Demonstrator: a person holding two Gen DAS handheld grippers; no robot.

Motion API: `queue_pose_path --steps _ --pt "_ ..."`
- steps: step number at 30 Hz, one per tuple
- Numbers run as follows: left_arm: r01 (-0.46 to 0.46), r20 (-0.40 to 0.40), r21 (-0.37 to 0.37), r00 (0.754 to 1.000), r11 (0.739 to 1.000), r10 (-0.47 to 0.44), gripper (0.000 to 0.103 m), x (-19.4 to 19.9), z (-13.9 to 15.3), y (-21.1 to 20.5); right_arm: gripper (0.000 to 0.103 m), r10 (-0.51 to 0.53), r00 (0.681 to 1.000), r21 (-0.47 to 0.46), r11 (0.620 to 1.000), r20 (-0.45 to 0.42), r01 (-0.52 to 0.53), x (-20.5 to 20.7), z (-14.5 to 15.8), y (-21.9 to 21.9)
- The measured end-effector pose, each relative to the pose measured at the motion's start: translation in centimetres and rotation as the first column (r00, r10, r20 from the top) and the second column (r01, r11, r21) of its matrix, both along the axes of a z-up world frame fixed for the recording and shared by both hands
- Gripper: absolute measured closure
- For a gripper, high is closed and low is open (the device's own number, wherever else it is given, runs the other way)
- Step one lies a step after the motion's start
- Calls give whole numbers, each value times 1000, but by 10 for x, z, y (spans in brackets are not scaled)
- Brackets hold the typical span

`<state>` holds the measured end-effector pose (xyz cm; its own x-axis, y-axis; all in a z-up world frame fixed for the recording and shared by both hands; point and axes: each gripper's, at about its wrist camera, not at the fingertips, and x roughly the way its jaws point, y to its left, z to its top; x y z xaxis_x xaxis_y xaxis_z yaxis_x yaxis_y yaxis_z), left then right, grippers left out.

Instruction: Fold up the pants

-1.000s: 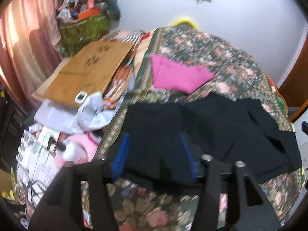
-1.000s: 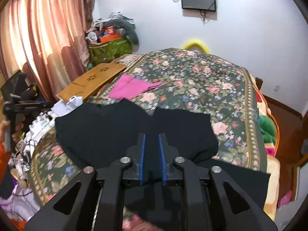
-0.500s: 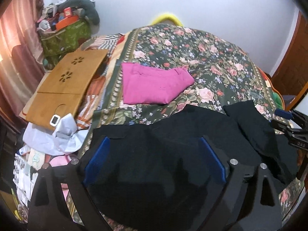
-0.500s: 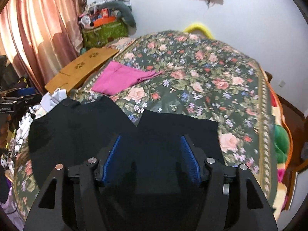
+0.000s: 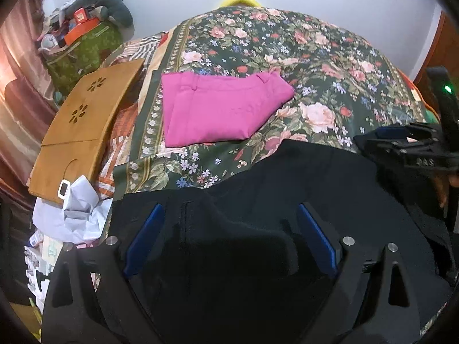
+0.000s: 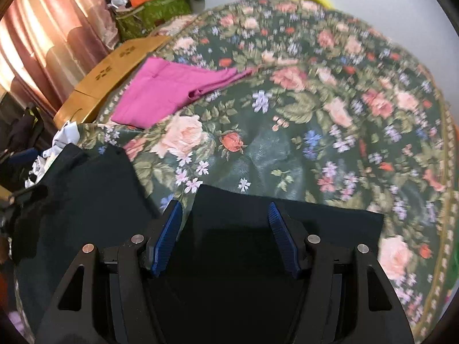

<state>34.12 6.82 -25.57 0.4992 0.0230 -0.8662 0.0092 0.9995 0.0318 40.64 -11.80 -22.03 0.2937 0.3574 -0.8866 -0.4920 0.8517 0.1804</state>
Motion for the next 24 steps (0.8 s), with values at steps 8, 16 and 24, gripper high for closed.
queue_pose_path --steps 8,16,24 --pt "44 -20 41 999 998 -44 10 2 -10 -15 75 32 997 -97 995 70 -25 -5 -14 10" --pt "84 -41 27 996 996 -83 10 -5 -6 -35 95 -21 997 -28 999 74 23 -3 3 -11" --pt "171 -45 34 985 985 -169 10 -16 9 -80 95 -149 965 115 985 217 126 -36 91 -84"
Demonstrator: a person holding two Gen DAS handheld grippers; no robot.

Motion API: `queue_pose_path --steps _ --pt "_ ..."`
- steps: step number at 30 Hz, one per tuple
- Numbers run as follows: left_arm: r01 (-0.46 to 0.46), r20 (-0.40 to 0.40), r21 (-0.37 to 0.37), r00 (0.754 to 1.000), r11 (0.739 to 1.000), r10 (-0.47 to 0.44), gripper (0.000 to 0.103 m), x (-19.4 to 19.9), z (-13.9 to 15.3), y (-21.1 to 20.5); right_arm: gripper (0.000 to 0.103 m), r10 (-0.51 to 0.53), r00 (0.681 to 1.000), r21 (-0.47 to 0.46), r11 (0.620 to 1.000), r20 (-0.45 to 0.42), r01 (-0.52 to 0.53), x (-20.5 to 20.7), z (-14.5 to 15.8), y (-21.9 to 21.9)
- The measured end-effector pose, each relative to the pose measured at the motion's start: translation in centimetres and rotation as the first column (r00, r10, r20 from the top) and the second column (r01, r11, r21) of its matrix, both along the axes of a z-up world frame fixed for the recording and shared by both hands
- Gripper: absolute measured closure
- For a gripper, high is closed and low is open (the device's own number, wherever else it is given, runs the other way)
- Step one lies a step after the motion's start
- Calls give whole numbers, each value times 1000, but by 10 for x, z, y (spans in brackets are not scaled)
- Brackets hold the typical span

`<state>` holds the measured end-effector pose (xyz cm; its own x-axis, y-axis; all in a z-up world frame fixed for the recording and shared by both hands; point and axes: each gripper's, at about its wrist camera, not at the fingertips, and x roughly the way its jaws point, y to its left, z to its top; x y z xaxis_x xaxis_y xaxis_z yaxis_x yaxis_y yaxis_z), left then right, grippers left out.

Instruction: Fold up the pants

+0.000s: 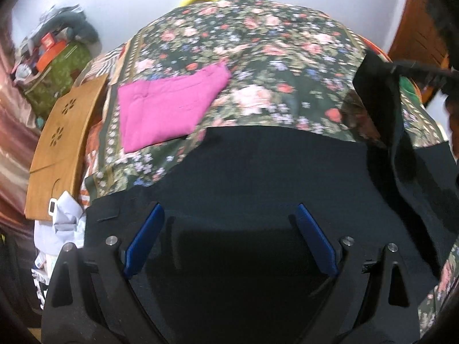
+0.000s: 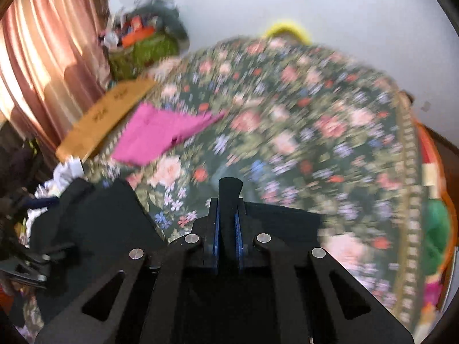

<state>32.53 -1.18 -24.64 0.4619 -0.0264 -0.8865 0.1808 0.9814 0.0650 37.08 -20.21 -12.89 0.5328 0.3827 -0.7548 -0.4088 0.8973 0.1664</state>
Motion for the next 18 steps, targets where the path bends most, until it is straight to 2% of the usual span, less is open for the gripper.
queue_pose_path --steps 6,10,15,18 --pt "61 -50 -53 997 997 -63 10 -9 0 -46 95 -97 988 56 994 117 91 -40 64 -69" --pt "119 -84 -70 989 990 -125 10 -19 -3 -86 95 -154 973 84 986 171 142 -73 92 -110" --pt "193 -68 -15 979 981 -194 10 -36 -2 -130 95 -163 970 103 984 180 146 -115 98 -137" --pt "206 -84 -48 974 977 -209 10 -40 -2 -140 95 -158 969 50 987 187 152 -138 85 -141"
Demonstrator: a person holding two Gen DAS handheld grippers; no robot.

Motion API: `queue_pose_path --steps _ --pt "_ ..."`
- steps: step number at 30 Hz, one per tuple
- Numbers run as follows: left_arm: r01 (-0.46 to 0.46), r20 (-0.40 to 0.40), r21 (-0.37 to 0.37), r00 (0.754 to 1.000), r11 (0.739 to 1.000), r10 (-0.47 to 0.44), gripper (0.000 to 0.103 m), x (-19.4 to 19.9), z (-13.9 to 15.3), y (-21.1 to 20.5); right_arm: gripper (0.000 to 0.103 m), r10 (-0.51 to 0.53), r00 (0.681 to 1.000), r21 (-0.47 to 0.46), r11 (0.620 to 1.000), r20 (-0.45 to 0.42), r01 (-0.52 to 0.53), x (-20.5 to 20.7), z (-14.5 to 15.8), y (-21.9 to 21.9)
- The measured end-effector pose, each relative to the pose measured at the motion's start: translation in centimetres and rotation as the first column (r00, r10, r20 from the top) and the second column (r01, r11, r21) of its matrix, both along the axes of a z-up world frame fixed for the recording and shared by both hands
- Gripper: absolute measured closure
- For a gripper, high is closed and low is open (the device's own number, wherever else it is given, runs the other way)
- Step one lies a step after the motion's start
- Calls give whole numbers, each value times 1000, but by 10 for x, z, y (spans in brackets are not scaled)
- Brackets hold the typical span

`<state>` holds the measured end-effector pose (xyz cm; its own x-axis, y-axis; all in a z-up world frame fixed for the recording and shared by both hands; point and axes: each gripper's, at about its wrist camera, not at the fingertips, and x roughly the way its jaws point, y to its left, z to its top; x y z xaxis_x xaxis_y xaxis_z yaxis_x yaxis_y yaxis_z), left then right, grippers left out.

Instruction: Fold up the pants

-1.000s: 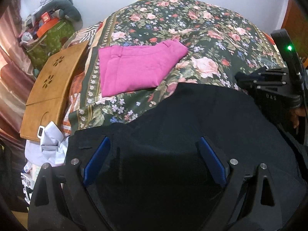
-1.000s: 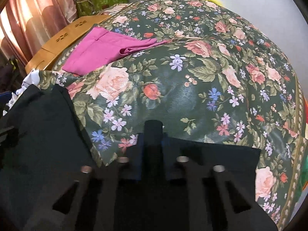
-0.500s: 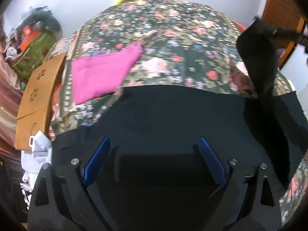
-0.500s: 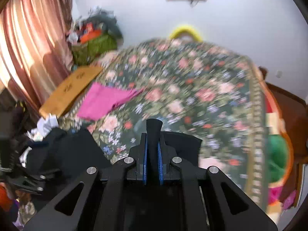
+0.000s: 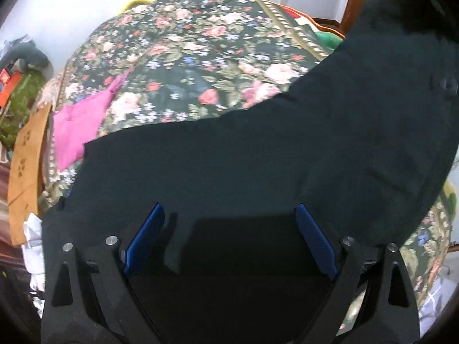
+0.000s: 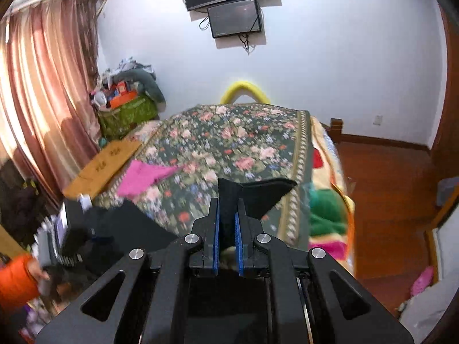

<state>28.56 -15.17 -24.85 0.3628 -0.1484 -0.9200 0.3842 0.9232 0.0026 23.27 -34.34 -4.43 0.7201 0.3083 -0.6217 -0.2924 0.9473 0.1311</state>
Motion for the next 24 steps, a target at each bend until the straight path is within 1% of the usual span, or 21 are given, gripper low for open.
queue_pose_path --steps 2,5,7,12,16,20,22,24 --pt "8 -22 -10 1000 1000 -9 10 -2 -3 -5 95 -19 999 -7 1000 -27 18 -14 -16 -6" --pt "24 -29 4 999 1000 -24 10 -9 -8 -16 95 -51 996 -6 999 -70 51 -30 -37 -20" --pt "32 -32 7 999 999 -32 10 -12 -11 -20 95 -75 992 14 997 -105 77 -42 -52 -28" --pt "41 -28 6 999 999 -41 10 -17 -12 -26 95 -140 973 44 988 -186 150 -66 -87 -46" --pt "40 -25 -3 999 999 -40 10 -20 -11 -25 95 -171 954 40 982 -245 186 -80 -111 -53" --pt "35 -19 -17 999 999 -35 10 -21 -9 -20 92 -212 936 5 975 -280 222 -95 -127 -53" --pt "32 -11 -19 999 999 -32 10 -22 -8 -17 89 -233 932 -2 970 -278 242 -100 -128 -56" --pt "23 4 -15 1000 1000 -23 10 -22 -5 -11 83 -255 929 -25 966 -270 258 -105 -124 -56"
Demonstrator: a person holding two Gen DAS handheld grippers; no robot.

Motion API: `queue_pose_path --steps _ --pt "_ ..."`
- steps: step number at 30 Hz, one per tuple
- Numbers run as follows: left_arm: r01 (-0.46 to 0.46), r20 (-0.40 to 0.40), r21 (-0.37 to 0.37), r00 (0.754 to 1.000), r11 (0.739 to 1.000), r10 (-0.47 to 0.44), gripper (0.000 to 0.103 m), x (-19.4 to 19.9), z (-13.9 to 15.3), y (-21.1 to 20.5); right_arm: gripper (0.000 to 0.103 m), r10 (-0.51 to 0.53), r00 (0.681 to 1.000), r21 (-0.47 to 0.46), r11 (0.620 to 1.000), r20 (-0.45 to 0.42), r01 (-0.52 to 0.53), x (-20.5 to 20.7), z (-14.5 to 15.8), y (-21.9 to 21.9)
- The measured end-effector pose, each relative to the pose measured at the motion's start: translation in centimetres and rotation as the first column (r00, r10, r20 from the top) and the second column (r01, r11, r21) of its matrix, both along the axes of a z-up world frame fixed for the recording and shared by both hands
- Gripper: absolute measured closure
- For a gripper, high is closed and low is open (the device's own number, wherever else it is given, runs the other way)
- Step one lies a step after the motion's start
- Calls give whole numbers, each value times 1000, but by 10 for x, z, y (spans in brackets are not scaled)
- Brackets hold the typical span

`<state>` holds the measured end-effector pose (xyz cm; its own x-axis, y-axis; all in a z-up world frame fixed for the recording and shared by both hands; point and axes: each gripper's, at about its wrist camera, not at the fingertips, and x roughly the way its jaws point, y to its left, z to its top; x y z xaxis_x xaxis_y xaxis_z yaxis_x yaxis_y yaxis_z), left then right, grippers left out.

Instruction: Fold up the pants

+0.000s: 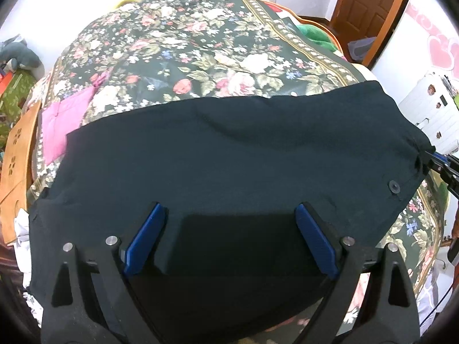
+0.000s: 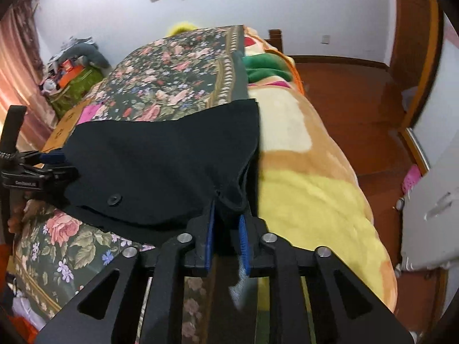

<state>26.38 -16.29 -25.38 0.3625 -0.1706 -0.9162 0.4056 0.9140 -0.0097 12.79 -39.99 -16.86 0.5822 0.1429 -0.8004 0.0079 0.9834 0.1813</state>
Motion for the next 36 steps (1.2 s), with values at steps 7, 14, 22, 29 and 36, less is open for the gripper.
queue_pose_path --steps 7,14,22,29,36 --pt "-67 109 -9 992 998 67 10 -1 25 41 60 -5 998 -190 982 56 15 -2 26 17" --pt "-191 196 -27 961 981 193 10 5 55 117 43 73 983 -192 981 169 -39 21 57 60" --pt "-376 261 -48 890 925 375 9 15 75 223 43 273 933 -113 961 232 -253 75 77 145" --pt "-502 224 -75 833 861 505 8 29 64 316 43 428 883 -56 903 194 -426 127 62 226" --pt "-544 119 -34 831 838 544 8 51 16 372 43 539 835 -27 842 110 -539 180 40 297"
